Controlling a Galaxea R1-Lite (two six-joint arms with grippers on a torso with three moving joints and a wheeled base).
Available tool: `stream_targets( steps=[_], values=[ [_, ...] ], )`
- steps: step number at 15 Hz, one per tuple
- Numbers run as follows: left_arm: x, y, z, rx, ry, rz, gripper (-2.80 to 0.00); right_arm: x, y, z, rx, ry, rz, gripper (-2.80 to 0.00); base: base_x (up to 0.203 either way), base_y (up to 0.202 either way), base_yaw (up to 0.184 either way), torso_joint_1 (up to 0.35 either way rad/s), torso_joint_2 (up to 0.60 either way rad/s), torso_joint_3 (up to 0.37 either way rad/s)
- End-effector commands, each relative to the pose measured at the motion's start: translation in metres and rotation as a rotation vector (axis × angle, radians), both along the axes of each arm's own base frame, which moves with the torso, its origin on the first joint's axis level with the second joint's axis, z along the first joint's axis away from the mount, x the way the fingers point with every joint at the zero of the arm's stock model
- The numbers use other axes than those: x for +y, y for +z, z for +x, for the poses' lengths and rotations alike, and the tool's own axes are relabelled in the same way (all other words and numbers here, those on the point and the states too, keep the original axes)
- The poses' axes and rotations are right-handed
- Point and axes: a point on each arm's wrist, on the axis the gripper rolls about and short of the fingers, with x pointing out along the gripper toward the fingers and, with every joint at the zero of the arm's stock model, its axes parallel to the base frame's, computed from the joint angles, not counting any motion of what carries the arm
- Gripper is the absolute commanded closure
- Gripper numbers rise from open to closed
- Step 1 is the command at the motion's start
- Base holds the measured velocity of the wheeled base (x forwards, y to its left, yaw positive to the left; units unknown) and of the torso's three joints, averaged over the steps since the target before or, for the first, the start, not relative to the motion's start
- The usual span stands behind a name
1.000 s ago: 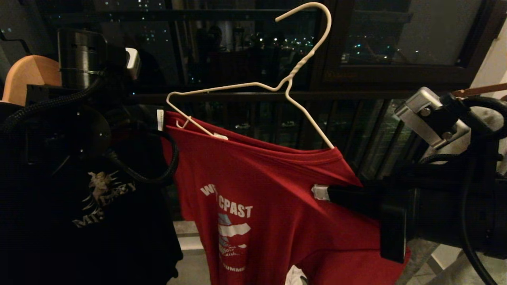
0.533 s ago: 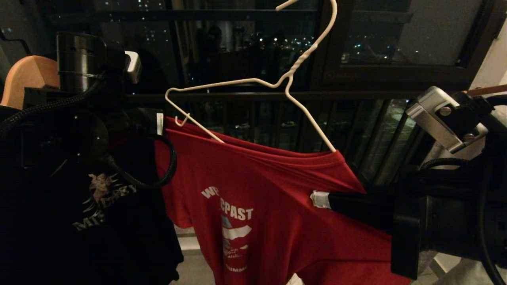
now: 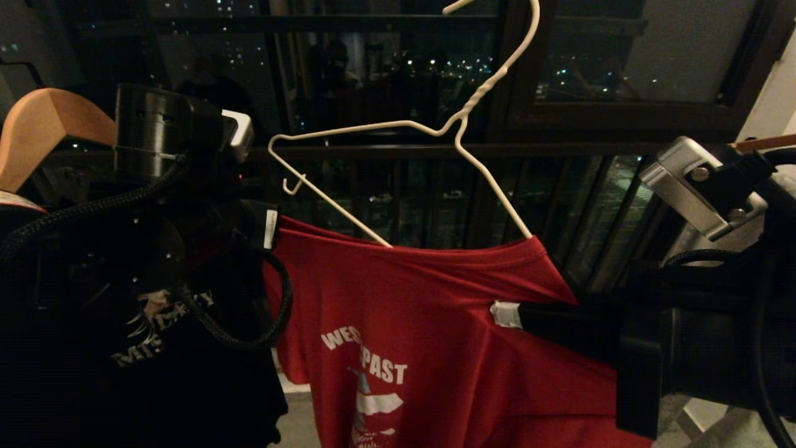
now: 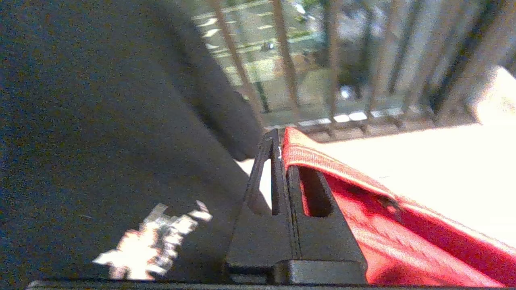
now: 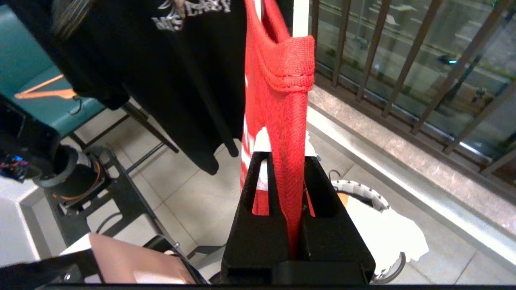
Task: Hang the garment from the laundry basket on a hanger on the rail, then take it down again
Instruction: Take the clothes off the clothes rack
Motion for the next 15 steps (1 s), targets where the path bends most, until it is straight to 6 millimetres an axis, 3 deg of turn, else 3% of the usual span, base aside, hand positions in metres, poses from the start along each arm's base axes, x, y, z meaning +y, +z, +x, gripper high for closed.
stream_targets(
  steps=[1, 6, 10, 11, 15],
  values=[
    [-0.009, -0.004, -0.009, 0.012, -0.051, 0.006, 0.00, 0.004, -0.003, 0.004, 0.013, -0.006, -0.007, 0.00, 0.000, 0.000, 0.000, 0.000, 0.00, 0.000],
    [-0.029, -0.016, -0.027, 0.042, -0.148, 0.026, 0.00, 0.001, -0.005, 0.018, 0.003, -0.064, 0.000, 0.00, 0.000, 0.000, 0.000, 0.000, 0.00, 0.000],
    [-0.035, -0.019, -0.031, 0.052, -0.170, 0.029, 0.00, 0.004, -0.009, 0.022, 0.016, -0.067, -0.014, 0.00, 0.000, 0.000, 0.000, 0.000, 0.00, 0.000],
    [-0.035, -0.019, -0.031, 0.052, -0.170, 0.029, -2.80, 0.005, -0.011, 0.023, 0.020, -0.067, -0.019, 0.00, 0.000, 0.000, 0.000, 0.000, 0.00, 0.000],
    [-0.034, -0.020, -0.031, 0.053, -0.170, 0.035, -2.80, 0.009, -0.015, 0.027, 0.035, -0.068, -0.031, 0.00, 0.000, 0.000, 0.000, 0.000, 0.00, 0.000]
  ],
)
